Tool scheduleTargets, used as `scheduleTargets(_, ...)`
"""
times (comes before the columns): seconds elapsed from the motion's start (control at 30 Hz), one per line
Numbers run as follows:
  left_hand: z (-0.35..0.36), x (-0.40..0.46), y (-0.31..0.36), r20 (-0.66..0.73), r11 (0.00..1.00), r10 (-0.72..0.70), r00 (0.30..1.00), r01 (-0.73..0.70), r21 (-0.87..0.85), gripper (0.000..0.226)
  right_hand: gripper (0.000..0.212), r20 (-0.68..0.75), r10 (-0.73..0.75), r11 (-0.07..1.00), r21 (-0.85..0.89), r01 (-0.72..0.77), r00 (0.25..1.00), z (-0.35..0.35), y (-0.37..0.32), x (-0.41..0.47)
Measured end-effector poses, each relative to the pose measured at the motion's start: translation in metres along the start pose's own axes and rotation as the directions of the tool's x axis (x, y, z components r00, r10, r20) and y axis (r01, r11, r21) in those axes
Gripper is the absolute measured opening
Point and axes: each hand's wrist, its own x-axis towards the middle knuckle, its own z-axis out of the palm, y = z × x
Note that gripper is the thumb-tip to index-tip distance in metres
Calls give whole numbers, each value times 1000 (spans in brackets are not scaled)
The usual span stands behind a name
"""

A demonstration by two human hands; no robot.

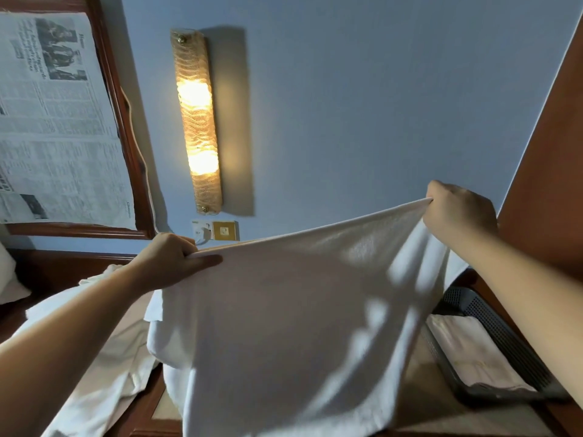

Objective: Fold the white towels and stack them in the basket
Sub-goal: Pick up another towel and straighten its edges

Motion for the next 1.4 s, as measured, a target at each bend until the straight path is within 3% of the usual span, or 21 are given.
scheduleTargets(0.07,-2,-7,-1,89,994,30,996,-39,103,57,18,24,6,1000,-14,-6,1000,-5,0,-7)
scheduleTargets(0.17,-1,-15,-9,158,926,141,977,-187,329,43,19,39,-15,998,-53,17,999,-13,0,-15)
scheduleTargets(0.2,2,-15,-13,132,921,135,982,-173,349,40,20,44,-26,998,-64,29,999,-16,0,-17)
scheduleTargets(0.3,7,-22,-7,39,968,-64,997,53,244,30,24,59,-105,989,-94,111,993,-22,0,-22)
scheduleTargets(0.37,7,-28,-2,0,983,-64,998,63,172,40,24,46,-184,977,-97,187,982,-25,4,-28)
scheduleTargets(0.5,0,-37,-5,96,957,-169,981,140,254,32,19,-180,-444,892,7,452,878,-38,9,-53)
scheduleTargets(0.57,-5,-43,-4,60,950,-188,980,166,263,23,21,-267,-514,839,44,543,815,-49,10,-67)
scheduleTargets(0.63,-13,-53,0,-28,952,-177,984,179,247,19,22,-266,-524,830,55,555,809,-53,13,-77)
scheduleTargets(0.73,-37,-68,12,-104,976,-80,991,99,193,9,37,-93,-476,870,99,484,875,-56,18,-89)
scheduleTargets(0.83,-64,-82,24,-20,993,43,999,-40,111,16,52,108,-427,900,147,411,898,-60,21,-99)
scheduleTargets(0.97,-82,-83,42,153,995,-70,986,59,75,23,52,319,-301,953,128,274,898,-71,14,-110)
scheduleTargets(1.03,-94,-87,46,342,996,-85,936,71,54,29,41,508,-230,962,249,115,830,-81,6,-117)
scheduleTargets(1.1,-102,-95,44,563,987,-133,816,162,-2,25,41,665,-223,953,304,15,712,-90,1,-123)
scheduleTargets(1.17,-100,-103,42,637,977,-147,757,212,-26,27,46,704,-208,956,293,-11,679,-86,-5,-130)
scheduleTargets(1.3,-50,-113,42,566,977,-197,800,116,177,25,44,631,-192,972,229,56,752,-53,-28,-154)
scheduleTargets(1.4,8,-131,20,425,958,-246,871,152,243,17,42,615,-164,983,167,75,772,-28,-41,-181)
